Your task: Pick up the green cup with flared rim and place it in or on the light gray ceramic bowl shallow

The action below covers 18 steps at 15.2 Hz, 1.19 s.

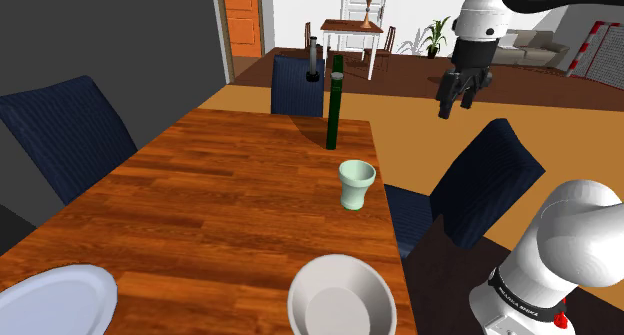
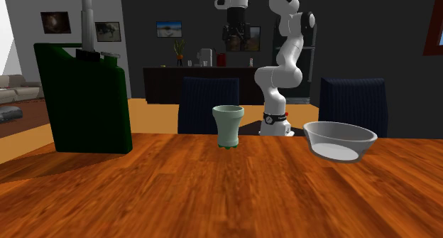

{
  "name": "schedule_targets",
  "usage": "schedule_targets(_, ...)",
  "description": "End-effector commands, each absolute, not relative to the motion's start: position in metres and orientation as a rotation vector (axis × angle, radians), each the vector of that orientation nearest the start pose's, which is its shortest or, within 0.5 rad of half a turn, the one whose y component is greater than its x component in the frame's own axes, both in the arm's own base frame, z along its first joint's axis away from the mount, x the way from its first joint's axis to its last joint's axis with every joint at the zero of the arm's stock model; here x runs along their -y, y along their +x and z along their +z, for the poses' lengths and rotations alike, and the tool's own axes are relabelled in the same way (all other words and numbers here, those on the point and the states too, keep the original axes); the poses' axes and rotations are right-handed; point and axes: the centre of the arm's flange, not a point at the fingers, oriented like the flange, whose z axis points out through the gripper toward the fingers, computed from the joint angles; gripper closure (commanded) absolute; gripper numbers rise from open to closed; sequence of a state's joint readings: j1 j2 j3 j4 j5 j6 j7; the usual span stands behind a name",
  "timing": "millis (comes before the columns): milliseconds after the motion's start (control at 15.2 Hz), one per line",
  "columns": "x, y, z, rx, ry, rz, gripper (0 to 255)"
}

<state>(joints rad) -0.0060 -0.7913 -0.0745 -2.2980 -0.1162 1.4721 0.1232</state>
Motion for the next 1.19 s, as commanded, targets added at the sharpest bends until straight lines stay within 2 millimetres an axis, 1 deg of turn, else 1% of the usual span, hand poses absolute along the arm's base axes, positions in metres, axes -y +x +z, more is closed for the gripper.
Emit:
schedule_targets(0, 0.045, 0.294, 0.610, -0.304, -3.191, 0.055, 0)
schedule_targets(1122, -0.085, 0.413, 0.470, -0.281, -3.245, -0.027, 0)
